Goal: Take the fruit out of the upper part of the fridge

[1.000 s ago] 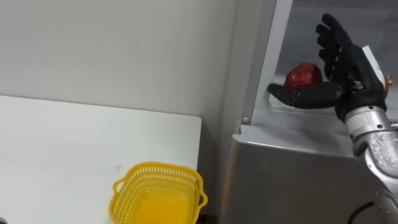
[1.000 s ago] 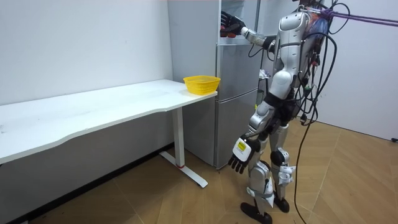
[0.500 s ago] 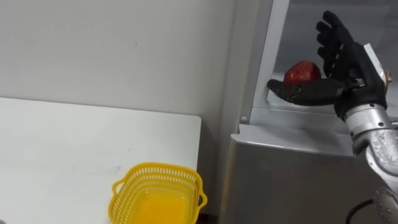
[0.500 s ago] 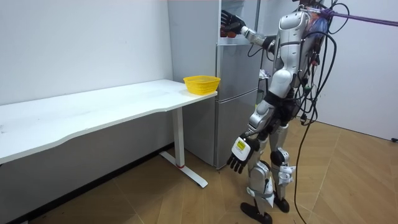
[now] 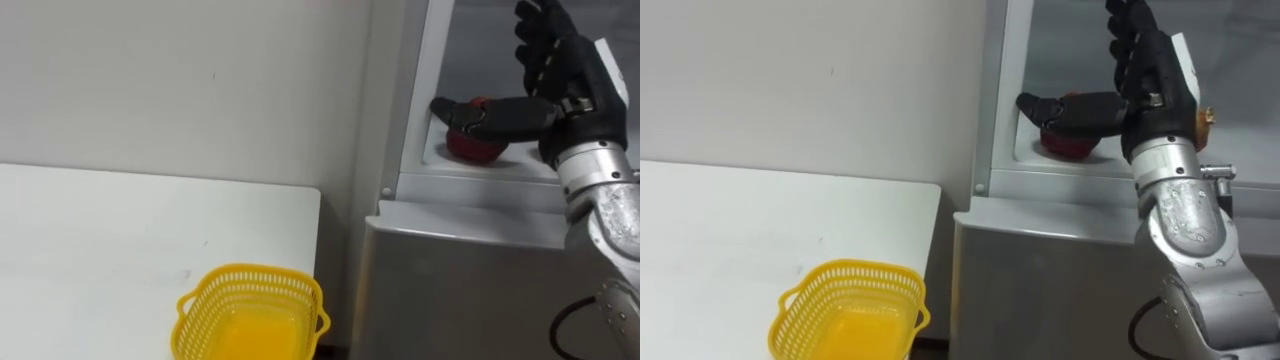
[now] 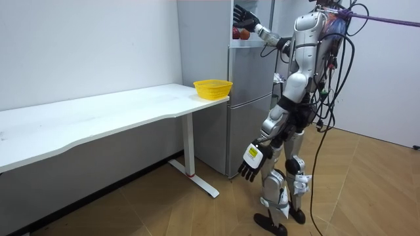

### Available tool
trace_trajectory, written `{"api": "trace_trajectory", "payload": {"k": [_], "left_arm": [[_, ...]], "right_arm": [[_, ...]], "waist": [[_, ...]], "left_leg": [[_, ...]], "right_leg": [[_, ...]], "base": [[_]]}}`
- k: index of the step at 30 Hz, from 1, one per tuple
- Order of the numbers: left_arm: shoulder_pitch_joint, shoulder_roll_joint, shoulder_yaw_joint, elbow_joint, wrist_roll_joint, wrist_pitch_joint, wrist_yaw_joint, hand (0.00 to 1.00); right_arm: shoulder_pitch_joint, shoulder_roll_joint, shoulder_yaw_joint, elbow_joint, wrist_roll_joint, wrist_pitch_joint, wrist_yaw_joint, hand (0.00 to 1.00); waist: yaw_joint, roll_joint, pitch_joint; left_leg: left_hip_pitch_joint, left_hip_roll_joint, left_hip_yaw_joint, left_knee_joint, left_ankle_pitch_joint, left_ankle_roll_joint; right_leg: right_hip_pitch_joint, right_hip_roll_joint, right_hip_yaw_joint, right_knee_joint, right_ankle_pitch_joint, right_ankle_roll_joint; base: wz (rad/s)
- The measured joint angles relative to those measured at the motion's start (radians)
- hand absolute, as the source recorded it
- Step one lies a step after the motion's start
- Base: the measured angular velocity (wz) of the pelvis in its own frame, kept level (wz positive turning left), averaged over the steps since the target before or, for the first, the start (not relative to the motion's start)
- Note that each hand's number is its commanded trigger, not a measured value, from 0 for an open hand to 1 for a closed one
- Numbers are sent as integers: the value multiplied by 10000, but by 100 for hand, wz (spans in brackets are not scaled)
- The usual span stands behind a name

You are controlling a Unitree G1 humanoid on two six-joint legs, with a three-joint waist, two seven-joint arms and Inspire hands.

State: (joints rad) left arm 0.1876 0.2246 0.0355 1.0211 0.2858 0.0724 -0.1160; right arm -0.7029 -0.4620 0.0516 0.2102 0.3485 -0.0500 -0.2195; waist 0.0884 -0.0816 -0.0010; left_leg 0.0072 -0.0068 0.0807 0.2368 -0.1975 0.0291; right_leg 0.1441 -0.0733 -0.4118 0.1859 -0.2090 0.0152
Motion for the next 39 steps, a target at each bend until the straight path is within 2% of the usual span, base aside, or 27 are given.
{"api": "trace_trajectory", "payload": {"k": [4,15,28,35,39], "left_arm": [[-1,-7,5,-3,6,1,7,0],[-18,-8,8,-6,7,1,-20,0],[-11,-8,9,-4,15,1,-5,0],[-12,-9,9,-4,14,1,44,0],[-10,-11,9,-4,14,1,47,0]], "right_arm": [[-1,0,-3,0,-71,-3,-97,0],[-2,-1,-6,-143,-477,-8,-97,0],[0,-1,-4,-144,-701,-12,-96,0],[1,-1,-5,-143,-917,-18,-134,0],[1,-1,-5,-143,-917,-18,-208,0]], "waist": [[-9,-88,56],[-15,-88,52],[-18,-40,33],[-18,51,-22],[-20,58,-25]], "left_leg": [[-4,3,-15,1,-1,0],[-16,5,-9,7,-1,1],[-20,4,-10,11,-1,1],[-20,1,-13,13,-1,1],[-17,2,-13,12,0,1]], "right_leg": [[-10,0,-11,1,0,0],[-30,-1,-14,2,2,2],[-34,-3,-29,1,2,2],[-35,-8,-23,2,3,2],[-34,-7,-21,1,3,3]], "base": [[0],[0],[0],[0],[0]]}}
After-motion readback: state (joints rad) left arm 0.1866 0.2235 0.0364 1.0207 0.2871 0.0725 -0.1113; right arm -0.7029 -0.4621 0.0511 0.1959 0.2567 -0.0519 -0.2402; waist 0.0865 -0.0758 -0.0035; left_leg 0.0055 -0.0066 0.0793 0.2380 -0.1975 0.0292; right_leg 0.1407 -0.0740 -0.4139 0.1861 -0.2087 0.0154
